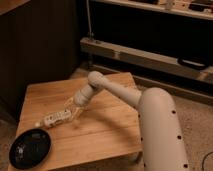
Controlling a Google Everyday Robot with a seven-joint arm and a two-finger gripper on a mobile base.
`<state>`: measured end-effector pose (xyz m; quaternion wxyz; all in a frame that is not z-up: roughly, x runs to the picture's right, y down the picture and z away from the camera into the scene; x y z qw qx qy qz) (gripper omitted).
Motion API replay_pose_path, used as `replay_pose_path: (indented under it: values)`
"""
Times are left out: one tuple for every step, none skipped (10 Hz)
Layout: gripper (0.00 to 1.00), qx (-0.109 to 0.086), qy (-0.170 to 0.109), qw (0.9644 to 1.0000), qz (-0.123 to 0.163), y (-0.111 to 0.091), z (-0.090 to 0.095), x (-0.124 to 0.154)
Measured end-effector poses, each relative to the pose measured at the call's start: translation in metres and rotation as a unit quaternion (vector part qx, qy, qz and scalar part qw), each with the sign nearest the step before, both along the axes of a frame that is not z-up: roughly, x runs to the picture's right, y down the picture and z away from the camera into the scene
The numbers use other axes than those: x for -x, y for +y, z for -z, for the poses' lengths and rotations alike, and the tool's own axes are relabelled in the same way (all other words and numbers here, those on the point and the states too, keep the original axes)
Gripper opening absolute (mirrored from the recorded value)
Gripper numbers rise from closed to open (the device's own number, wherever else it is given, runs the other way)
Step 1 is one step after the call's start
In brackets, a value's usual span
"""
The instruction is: Place the bottle in the ceramic bowl
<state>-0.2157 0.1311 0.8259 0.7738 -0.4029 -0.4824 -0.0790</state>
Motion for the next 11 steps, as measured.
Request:
replay_pose_path:
  values:
    - [0.65,0.002,0.003,1.0000,0.006,0.004,0.001,0.002]
    - [0.65,0.004,0.009,0.9999,0.012,0.009,-0.002,0.003]
    - [0.65,0.005,0.016,0.9997,0.017,0.016,-0.007,0.003]
    - [0.65,0.003,0.022,0.9995,0.021,0.019,-0.010,0.005]
    - [0.65,0.002,0.028,0.9993,0.023,0.022,-0.013,0.005]
    - [0.65,0.002,0.032,0.9992,0.024,0.023,-0.016,0.006]
    - [0.65,0.004,0.038,0.9990,0.023,0.025,-0.019,0.007]
    - [0.65,0.006,0.042,0.9988,0.023,0.025,-0.021,0.007]
    - [0.65,0.008,0.047,0.9986,0.023,0.026,-0.022,0.008]
    - [0.65,0.011,0.056,0.9981,0.021,0.026,-0.024,0.008]
    - [0.64,0.014,0.065,0.9976,0.019,0.026,-0.026,0.007]
